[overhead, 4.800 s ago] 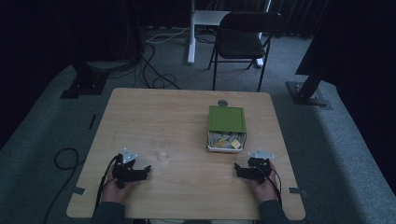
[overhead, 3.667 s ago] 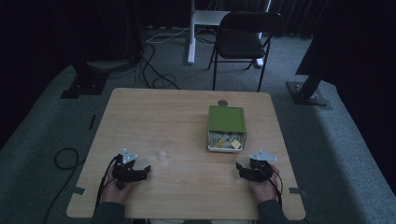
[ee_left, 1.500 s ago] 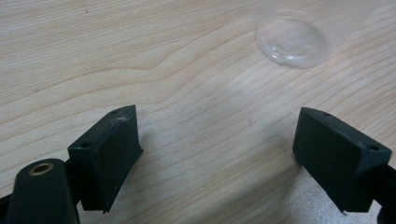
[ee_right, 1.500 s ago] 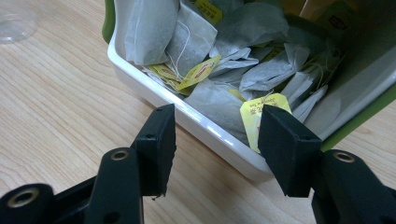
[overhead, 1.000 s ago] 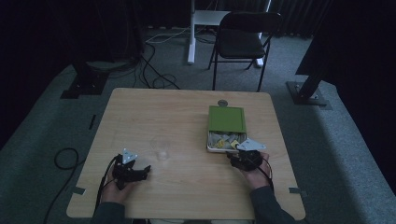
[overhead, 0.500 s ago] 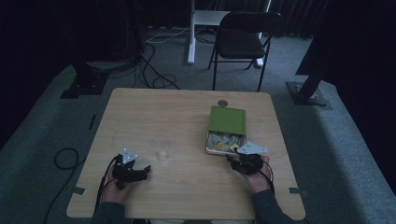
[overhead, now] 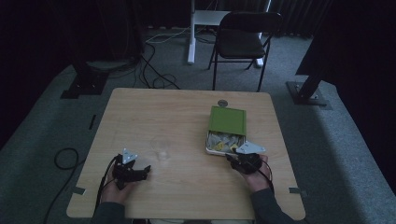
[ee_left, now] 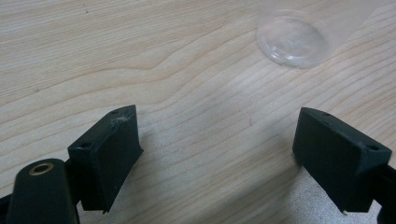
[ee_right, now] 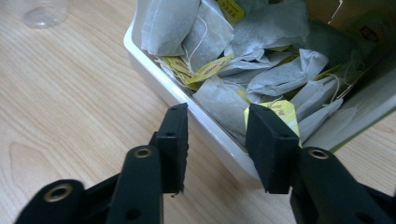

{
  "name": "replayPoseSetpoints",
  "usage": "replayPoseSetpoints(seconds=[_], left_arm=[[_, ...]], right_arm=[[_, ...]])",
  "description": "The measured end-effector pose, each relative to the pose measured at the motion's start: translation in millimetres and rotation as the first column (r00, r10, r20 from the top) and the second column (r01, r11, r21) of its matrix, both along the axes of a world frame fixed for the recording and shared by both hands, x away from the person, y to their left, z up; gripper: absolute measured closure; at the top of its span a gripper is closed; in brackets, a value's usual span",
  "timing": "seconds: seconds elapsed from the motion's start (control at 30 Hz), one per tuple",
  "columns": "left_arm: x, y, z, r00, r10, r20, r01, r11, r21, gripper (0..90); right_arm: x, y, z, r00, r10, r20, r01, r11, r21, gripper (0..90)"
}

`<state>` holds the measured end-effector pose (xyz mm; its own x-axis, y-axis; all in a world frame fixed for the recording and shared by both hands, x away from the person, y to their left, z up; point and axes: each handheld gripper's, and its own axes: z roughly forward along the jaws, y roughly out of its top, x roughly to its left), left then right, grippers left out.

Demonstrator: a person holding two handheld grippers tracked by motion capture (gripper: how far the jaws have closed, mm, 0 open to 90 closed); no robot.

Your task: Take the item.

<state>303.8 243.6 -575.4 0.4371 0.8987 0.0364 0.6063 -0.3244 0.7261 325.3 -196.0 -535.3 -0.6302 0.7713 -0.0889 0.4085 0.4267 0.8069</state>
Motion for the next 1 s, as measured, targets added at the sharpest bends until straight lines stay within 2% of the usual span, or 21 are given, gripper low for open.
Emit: replayPoseSetpoints(seconds=[0.47, 1.0], left_arm=[[0.0, 0.0, 0.0, 1.0, 0.001, 0.0, -0.001, 1.0, 0.0, 15.7], [0.0, -0.1, 0.0, 1.0, 0.001, 0.0, -0.001, 1.0, 0.0, 15.7]], right_arm=[[-15.2, -0.7, -0.5, 0.9998, 0.014, 0.015, -0.014, 1.0, -0.006, 62.8], [-32.6, -4.1, -1.4, 0.9995, 0.031, -0.003, -0.031, 0.999, 0.009, 63.7]])
